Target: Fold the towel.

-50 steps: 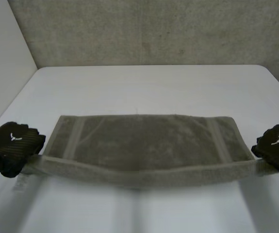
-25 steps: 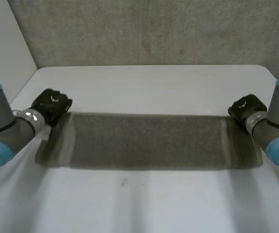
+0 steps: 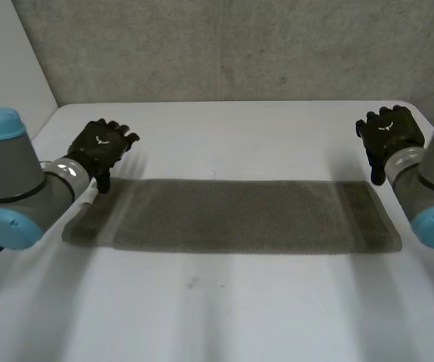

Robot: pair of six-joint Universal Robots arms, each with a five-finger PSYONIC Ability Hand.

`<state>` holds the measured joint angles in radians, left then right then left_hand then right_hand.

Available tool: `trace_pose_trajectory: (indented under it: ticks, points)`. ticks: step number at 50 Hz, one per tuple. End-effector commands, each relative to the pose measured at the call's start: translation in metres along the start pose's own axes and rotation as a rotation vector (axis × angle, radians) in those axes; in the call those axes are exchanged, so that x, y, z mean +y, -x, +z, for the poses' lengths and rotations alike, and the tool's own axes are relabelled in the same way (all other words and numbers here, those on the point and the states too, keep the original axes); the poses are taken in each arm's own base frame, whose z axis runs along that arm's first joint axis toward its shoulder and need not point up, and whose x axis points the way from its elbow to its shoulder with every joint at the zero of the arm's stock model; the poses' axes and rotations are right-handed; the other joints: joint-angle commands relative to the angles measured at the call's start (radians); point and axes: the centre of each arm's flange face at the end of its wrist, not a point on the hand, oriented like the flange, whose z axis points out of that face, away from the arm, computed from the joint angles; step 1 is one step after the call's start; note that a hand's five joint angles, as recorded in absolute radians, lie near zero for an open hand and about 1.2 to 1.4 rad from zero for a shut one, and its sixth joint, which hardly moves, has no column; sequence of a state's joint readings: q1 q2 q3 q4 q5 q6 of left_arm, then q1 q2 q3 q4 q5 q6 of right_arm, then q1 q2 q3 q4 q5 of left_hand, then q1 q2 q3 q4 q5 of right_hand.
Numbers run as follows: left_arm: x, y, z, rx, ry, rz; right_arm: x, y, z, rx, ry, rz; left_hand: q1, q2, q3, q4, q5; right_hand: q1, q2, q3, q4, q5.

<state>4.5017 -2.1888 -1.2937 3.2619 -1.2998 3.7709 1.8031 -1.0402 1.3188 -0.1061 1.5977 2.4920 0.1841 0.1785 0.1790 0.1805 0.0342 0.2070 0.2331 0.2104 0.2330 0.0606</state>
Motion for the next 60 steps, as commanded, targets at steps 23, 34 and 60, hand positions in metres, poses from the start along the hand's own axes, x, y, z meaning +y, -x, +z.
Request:
trace_pose_trajectory:
  ticks: [23, 34, 60]
  points:
    - [-0.008, -0.015, -0.076, -0.054, -0.092, -0.284, 0.099, 0.015, -0.051, -0.160, 0.182, 0.129, -0.010, -0.004, -0.005, -0.006, -0.034, 1.189, 1.163, 1.186, 1.163, 1.161]
    - [-0.013, -0.013, -0.081, -0.063, -0.106, -0.281, 0.124, -0.034, -0.037, -0.005, 0.276, -0.031, -0.010, -0.004, -0.005, -0.006, -0.034, 1.189, 1.163, 1.186, 1.163, 1.161]
    - [-0.026, -0.006, -0.092, -0.090, -0.143, -0.273, -0.089, 0.163, -0.124, -0.497, -0.491, -0.119, -0.010, -0.004, -0.005, -0.006, -0.034, 1.189, 1.163, 1.186, 1.163, 1.161]
